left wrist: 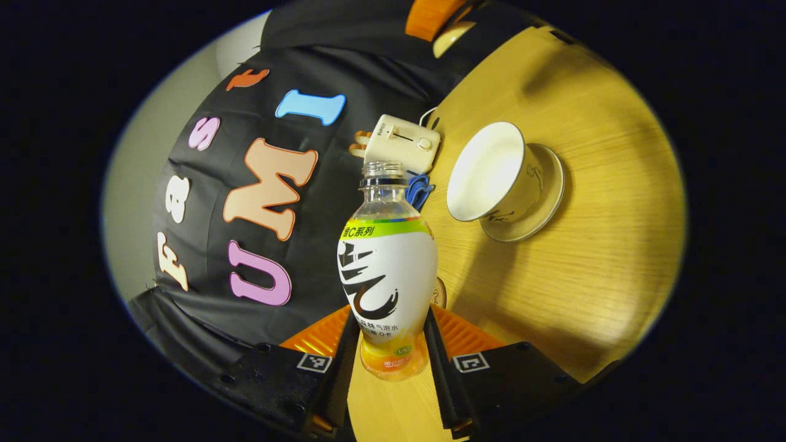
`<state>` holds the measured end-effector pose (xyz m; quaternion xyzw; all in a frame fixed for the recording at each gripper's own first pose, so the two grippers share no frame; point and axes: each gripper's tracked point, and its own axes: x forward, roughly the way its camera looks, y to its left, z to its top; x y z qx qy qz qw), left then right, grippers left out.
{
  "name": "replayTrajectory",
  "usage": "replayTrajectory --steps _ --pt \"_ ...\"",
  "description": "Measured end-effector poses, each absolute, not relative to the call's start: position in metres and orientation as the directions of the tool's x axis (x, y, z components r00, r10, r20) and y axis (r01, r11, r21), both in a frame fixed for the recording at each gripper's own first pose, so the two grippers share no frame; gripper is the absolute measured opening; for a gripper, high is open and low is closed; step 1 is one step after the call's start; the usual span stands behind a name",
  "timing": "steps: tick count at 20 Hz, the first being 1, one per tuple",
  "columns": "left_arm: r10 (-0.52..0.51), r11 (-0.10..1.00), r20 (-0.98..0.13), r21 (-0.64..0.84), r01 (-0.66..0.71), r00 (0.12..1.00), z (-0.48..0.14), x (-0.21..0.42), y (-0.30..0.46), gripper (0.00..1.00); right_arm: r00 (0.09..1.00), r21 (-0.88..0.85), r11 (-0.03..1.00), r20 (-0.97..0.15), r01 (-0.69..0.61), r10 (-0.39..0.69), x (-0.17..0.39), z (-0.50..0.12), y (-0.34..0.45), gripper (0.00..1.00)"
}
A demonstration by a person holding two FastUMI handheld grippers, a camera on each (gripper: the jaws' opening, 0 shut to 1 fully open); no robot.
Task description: Open the teacup lid with one hand, grasp the water bottle and pour water into the teacup with the other hand; after pouring, place the water bottle on the coaster and then close the teacup lid.
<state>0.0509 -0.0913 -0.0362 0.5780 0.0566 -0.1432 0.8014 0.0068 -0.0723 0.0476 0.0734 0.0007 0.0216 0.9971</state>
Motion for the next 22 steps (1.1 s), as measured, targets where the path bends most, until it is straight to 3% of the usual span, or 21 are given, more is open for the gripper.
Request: replayTrajectory --steps 22 --pt "-0.091 -0.197 -0.33 0.931 0.308 0.94 -0.026 0.049 -0.083 0.57 0.999 0.154 0.987 0.015 -0.05 0.048 0.004 0.055 -0.074 0.29"
